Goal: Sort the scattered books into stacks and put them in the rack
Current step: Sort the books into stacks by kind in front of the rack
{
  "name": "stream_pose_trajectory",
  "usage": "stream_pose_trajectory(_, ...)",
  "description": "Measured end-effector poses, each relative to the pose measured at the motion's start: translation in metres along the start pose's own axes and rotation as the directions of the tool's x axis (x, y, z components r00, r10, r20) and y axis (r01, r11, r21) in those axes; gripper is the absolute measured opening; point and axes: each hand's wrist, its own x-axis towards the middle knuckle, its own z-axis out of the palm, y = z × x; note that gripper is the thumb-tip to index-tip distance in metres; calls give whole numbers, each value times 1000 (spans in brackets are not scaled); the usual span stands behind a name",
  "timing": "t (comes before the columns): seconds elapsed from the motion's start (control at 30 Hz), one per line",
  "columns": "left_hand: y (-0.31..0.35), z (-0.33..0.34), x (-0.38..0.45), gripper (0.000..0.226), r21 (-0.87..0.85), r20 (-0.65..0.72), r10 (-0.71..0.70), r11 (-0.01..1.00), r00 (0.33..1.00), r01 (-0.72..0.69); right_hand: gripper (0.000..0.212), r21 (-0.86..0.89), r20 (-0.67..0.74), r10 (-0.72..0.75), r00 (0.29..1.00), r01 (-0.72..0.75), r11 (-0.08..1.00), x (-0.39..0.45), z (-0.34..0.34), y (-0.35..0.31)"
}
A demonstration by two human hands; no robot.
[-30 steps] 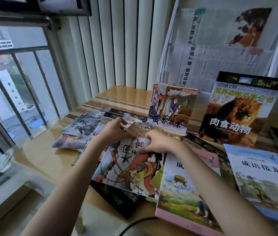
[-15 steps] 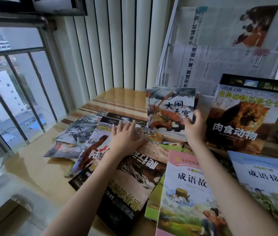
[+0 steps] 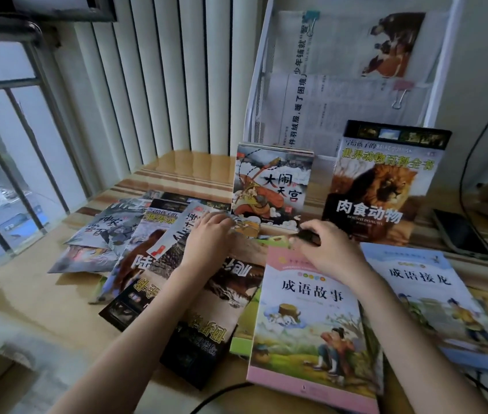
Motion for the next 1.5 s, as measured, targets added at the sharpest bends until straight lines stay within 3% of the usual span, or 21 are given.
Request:
stream_pose_trajectory(0.07, 30, -7, -16, 41, -241, 104, 2, 970, 995, 23, 66, -69, -131, 148, 980, -158, 985, -13, -10, 27)
stream_pose_trajectory(0.13, 59, -12, -27, 69, -385, 339, 4, 913, 941, 135, 86, -123, -60, 411, 910, -415, 901, -24, -23, 61)
stream_pose_trajectory(0.17, 69, -12, -29, 72, -407, 412, 8, 897, 911, 176, 95, -143, -23, 522, 852, -520, 842, -28, -27, 79)
stream_pose_trajectory(0.27, 89, -11, -27, 53, -402, 464, -40, 881, 885, 251, 131, -8, -3, 668, 744, -668, 744, -42, -39, 110)
stream_pose_trajectory(0.37, 103, -16, -21, 34, -478, 506, -142, 775, 851, 414, 121, 83, -45, 648, 760, -643, 761, -54, -50, 113)
stream_pose_trajectory(0.47, 113, -17, -15, 39, -518, 541, -231, 667, 809, 537, 119, 36, -169, 615, 770, -619, 785, -57, -49, 115)
stream_pose_trajectory(0.63, 127, -18, -6, 55, -724, 452, -237, 466, 860, 509, 99, 51, -536, 317, 782, -345, 937, -63, -46, 127)
stream_pose_trajectory(0.67, 128, -18, -3, 57, -750, 437, -248, 431, 865, 502, 93, 75, -561, 277, 780, -286, 955, -64, -48, 132)
stream_pose_trajectory(0.73, 131, -16, 7, 66, -753, 428, -291, 409, 856, 515, 86, 235, -556, 334, 761, -241, 942, -67, -56, 139)
stream_pose_trajectory(0.8, 131, -13, 15, 72, -749, 501, -297, 322, 813, 579, 85, 494, -490, 495, 718, -239, 836, -68, -65, 146)
stream_pose_trajectory(0.87, 134, -12, 16, 51, -757, 611, -183, 150, 770, 636, 74, 686, -348, 612, 710, -252, 682, -69, -72, 149)
stream_pose_trajectory(0.97, 138, -6, 17, 25, -774, 633, -22, -45, 774, 631, 47, 806, -209, 606, 767, -216, 551, -68, -73, 153)
stream_pose_trajectory(1.07, 141, 3, 17, 12, -769, 616, 43, -184, 786, 612, 46, 938, -154, 585, 796, -69, 341, -70, -77, 148)
stream_pose_trajectory(1.13, 147, 5, 19, 13, -780, 599, 59, -184, 798, 599, 48, 972, -139, 545, 827, 8, 236, -67, -79, 143)
stream_pose_trajectory(1.23, 167, 3, 16, 17, -816, 564, 39, -130, 825, 564, 43, 975, -167, 494, 853, 68, 211, -61, -69, 119)
stream_pose_trajectory(1.33, 179, 9, 17, 21, -864, 504, -47, -2, 863, 504, 24, 991, -112, 500, 859, 56, 125, -57, -52, 103)
stream_pose_trajectory(1.37, 181, 10, 17, 21, -887, 455, -83, 53, 887, 460, 34, 993, -62, 491, 869, 5, 117, -58, -49, 102)
stream_pose_trajectory(1.43, 183, 11, 17, 26, -917, 337, -148, 172, 930, 359, 47, 968, 47, 420, 906, -145, 206, -59, -45, 105)
stream_pose_trajectory(1.5, 188, 11, 19, 46, -935, 275, -158, 185, 948, 302, 36, 884, 71, 374, 925, -233, 406, -64, -44, 106)
